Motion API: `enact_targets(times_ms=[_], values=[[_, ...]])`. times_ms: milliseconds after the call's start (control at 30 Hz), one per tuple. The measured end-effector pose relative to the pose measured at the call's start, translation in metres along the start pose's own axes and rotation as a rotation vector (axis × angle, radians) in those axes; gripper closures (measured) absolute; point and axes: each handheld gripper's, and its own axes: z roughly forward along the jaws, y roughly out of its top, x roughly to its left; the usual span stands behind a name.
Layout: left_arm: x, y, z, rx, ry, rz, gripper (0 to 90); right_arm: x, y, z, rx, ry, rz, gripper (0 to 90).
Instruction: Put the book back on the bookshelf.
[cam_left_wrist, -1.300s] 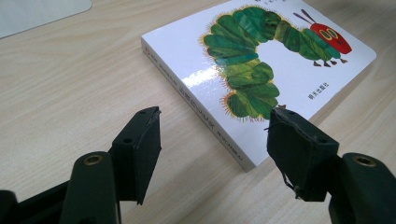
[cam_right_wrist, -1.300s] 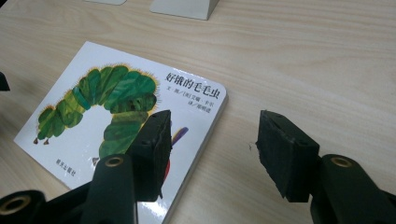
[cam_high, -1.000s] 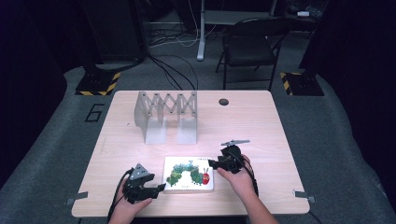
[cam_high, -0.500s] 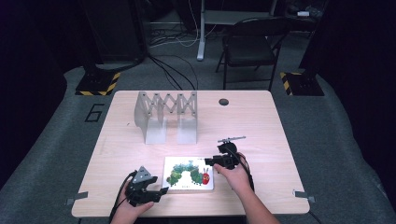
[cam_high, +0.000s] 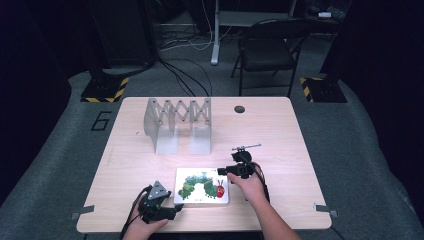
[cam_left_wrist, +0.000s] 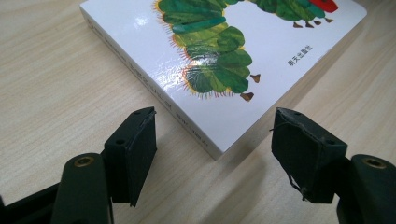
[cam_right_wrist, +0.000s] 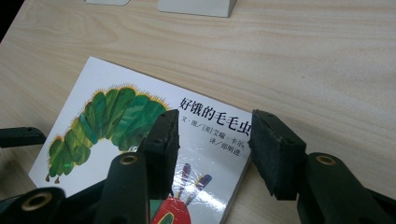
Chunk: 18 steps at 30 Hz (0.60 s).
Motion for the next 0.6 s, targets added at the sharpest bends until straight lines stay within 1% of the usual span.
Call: enact_targets(times_ms=[67,100,133,167,233,300,467,500,533,567,600], values=[[0.000,0.000,0.000,0.001,-0.002,0.015,31.1,-0.001,0.000,0.001,0.003,-0.005,0.005,52.3],[0.000,0.000,0.000,0.001,-0.002,0.015,31.1,-0.001,0.000,0.001,0.003,-0.005,0.005,52.3],[0.000,0.000,0.000,0.006,-0.008,0.016,31.1,-0.001,0.001,0.002,0.007,-0.007,0.019,52.3],[0.001,0.000,0.000,0.002,-0.006,0.022,31.1,-0.003,0.001,0.003,0.004,-0.007,0.008,52.3],[0.000,-0.001,0.001,-0.009,0.007,0.022,31.1,-0.004,0.002,0.004,0.007,-0.009,0.024,52.3],[-0.001,-0.001,0.002,-0.014,0.006,0.016,31.1,-0.006,0.002,0.005,0.010,-0.002,0.029,52.3],[-0.001,-0.001,0.002,-0.010,0.009,0.030,31.0,-0.010,0.002,0.006,0.014,0.007,0.036,52.2],[-0.002,-0.002,0.002,-0.016,0.003,0.021,30.9,-0.010,0.002,0.007,0.016,0.007,0.048,52.2],[-0.003,-0.002,0.003,-0.023,0.007,0.023,30.9,-0.011,0.002,0.007,0.015,0.006,0.042,52.1],[-0.003,-0.002,0.003,-0.016,0.016,0.033,30.9,-0.011,0.002,0.007,0.018,0.006,0.044,52.1],[-0.003,-0.002,0.003,-0.017,0.017,0.035,30.8,-0.011,0.002,0.007,0.018,0.010,0.045,51.9]])
